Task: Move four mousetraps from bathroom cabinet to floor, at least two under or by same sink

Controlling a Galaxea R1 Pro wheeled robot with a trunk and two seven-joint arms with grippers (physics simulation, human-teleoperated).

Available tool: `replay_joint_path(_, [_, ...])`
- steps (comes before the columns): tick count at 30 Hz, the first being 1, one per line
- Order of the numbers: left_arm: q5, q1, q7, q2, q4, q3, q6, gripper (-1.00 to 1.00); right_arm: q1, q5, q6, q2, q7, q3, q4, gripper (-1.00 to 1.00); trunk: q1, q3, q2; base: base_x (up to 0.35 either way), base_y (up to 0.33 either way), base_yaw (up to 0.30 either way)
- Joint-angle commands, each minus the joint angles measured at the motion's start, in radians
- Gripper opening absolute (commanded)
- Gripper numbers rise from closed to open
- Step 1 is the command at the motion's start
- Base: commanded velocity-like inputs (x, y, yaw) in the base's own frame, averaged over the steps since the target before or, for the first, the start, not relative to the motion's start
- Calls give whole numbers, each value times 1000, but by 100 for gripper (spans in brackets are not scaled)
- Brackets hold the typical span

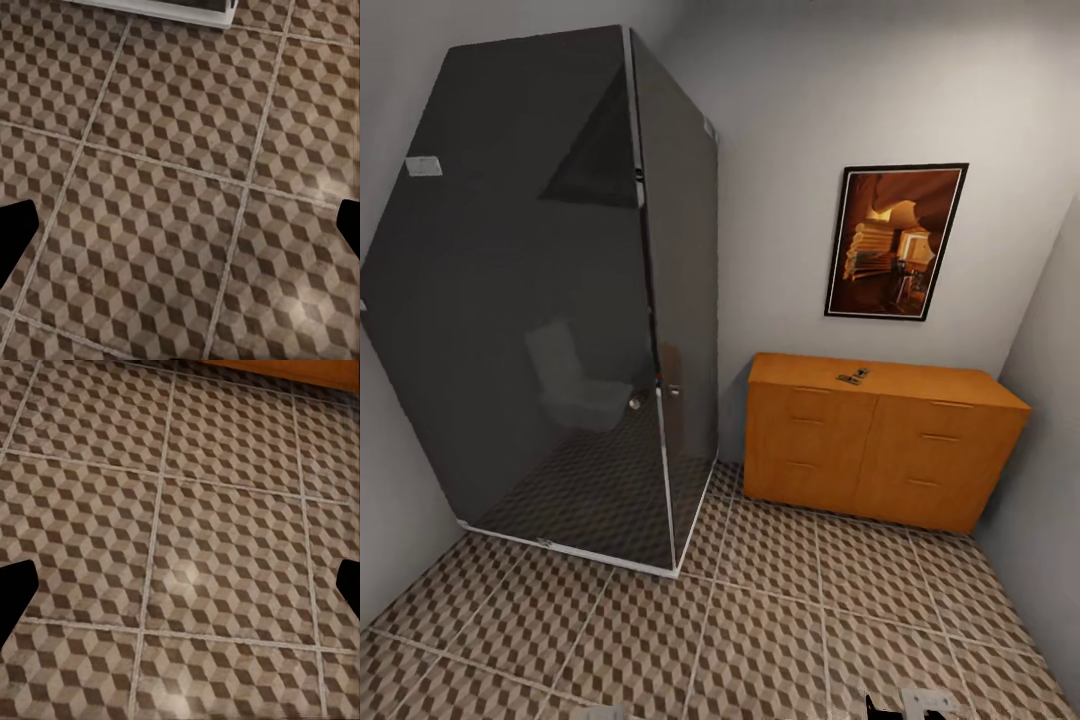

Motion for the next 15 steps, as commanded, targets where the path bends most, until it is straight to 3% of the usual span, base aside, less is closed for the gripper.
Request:
replay_joint_path(1, [0, -2, 4, 0, 4, -4, -7, 100, -2, 11, -5, 0, -7, -4, 5, 100, 1, -1, -2, 0, 0, -260])
replay_joint_path(8, [0, -2, 4, 0, 4, -4, -5, 100, -2, 11, -5, 0, -7, -4, 5, 100, 1, -1, -2, 0, 0, -246])
replay_joint_path(15, [0, -2, 5, -2, 4, -4, -4, 100, -2, 11, -5, 0, -7, -4, 5, 100, 1, -1, -2, 104, -6, -77])
